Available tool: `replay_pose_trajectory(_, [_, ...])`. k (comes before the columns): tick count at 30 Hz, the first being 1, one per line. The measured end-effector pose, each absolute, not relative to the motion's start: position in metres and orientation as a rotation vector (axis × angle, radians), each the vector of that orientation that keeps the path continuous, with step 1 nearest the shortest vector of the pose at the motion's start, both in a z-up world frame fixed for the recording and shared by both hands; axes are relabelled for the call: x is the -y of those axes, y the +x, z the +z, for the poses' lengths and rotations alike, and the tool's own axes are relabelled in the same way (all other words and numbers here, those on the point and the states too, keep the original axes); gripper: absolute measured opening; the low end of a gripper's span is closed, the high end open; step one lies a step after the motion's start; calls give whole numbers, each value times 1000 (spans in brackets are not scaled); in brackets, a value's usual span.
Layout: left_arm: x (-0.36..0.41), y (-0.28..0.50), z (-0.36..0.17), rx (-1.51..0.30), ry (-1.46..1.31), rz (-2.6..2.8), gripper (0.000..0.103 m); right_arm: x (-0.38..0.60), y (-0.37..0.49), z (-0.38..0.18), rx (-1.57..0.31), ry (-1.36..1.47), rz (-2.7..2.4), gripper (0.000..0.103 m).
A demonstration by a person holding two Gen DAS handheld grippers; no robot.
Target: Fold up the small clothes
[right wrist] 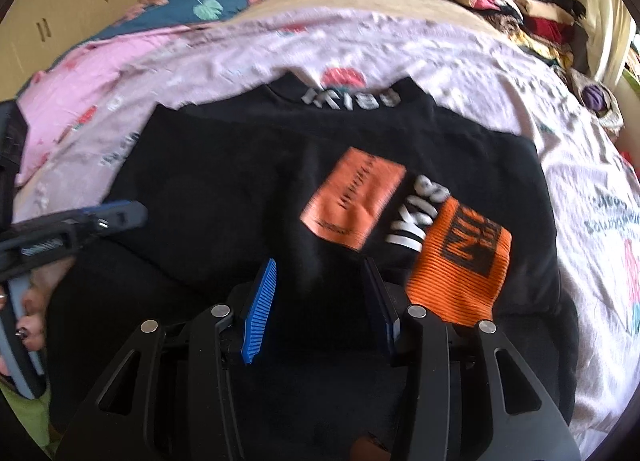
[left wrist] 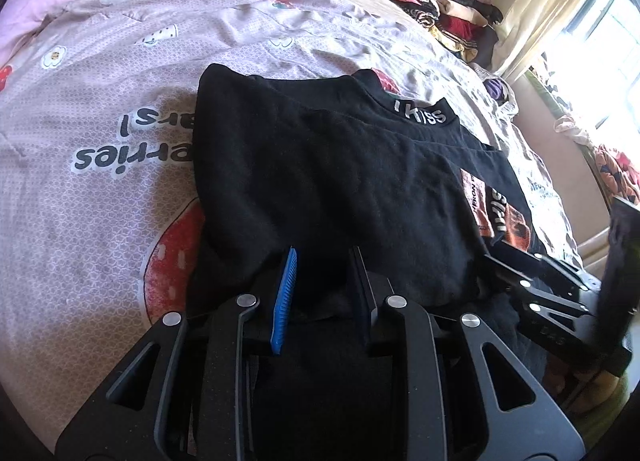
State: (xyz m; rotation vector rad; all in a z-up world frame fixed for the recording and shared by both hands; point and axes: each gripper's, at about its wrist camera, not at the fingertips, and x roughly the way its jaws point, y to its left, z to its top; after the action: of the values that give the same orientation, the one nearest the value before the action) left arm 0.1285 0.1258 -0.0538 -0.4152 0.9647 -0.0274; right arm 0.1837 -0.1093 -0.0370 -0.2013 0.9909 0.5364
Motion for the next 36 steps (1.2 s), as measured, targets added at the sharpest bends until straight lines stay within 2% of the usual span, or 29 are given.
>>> replay_pose_trajectory(7, [-125,128,-53,-967,-412,-22,19,116,182,-34,-992,-139,540,48])
replay_pose_trajectory(10, [-124,129,-53,-967,-412,-20,19,122,176,-24,-972,-90,555,60])
replay_pose_trajectory(13, [-124,128,-52,-967,-409,-20,19,125,169,-15,-940,-81,550,66])
replay_pose_trajectory(16, [-123,127,-50,-967,-407,-21,22,131,164,-8,-924,-50,548,77])
replay_pose_trajectory(19, [-122,126,-49,-965,-404,-23,27,134,162,-5,-923,-41,541,97])
replay_pose_trajectory(21, [-121,125,-46,-961,-404,-28,35,137,160,-4,-920,-29,538,97])
replay_pose_trajectory(23, [-120,124,-44,-958,-401,-31,38,140,159,-3,-920,-19,524,98])
replay_pose_trajectory(28, [-121,122,-41,-951,-410,-35,42,147,156,2,-909,1,498,98])
replay_pose_trajectory(30, [-121,121,-39,-942,-421,-48,63,149,155,5,-899,0,485,98])
replay_pose_trajectory(32, [-118,120,-37,-936,-411,-50,64,152,153,8,-888,4,476,98])
replay_pose_trajectory(36, [-115,119,-33,-929,-407,-55,79,156,150,14,-873,11,468,98])
